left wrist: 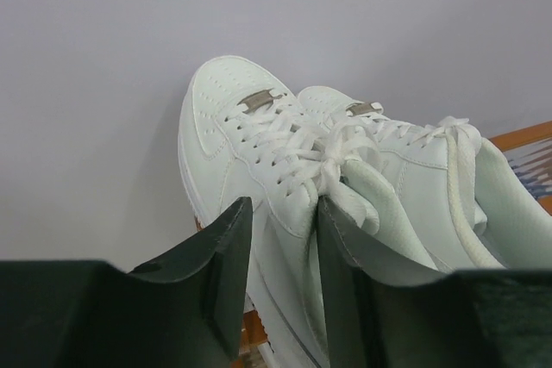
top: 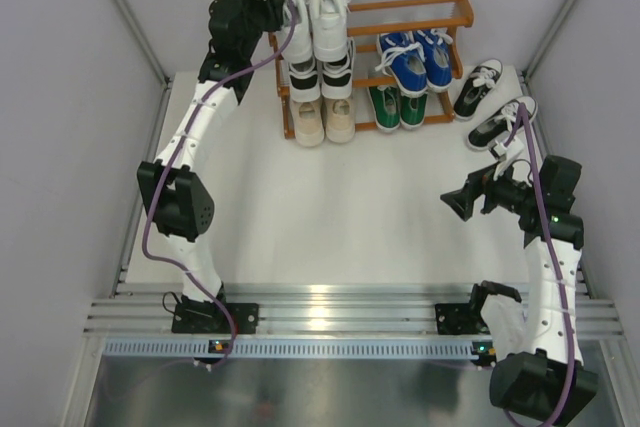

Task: Place and organize the shoes onto the shoe shelf
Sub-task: Place the shoe at the shoe shelf.

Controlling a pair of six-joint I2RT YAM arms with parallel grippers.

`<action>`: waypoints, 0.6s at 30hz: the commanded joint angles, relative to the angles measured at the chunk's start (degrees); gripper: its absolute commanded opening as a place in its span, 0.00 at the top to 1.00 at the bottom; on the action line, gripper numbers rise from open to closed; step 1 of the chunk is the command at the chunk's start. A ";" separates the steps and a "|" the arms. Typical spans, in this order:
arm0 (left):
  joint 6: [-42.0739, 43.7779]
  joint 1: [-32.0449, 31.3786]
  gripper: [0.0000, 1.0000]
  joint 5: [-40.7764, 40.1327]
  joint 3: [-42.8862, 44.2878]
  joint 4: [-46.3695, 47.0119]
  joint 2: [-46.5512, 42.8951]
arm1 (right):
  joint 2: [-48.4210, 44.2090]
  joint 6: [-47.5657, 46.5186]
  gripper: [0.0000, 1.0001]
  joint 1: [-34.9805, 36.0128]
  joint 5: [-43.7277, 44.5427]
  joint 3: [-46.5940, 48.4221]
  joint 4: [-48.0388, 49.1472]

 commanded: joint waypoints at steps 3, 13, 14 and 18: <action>-0.14 0.31 0.53 -1.36 0.69 8.56 -2.66 | -0.35 -1.03 0.01 -1.09 -1.95 -0.11 2.02; -0.41 0.31 0.48 -0.66 0.69 7.50 -3.45 | -0.26 -1.03 0.01 -1.27 -2.03 -0.11 2.02; -0.23 0.31 0.48 -0.66 0.69 7.24 -3.54 | -0.26 -1.03 0.01 -1.27 -2.03 -0.03 2.02; 0.03 0.31 0.50 0.04 -0.36 6.01 -3.80 | -0.35 -0.94 0.01 -1.35 -2.03 -0.03 2.02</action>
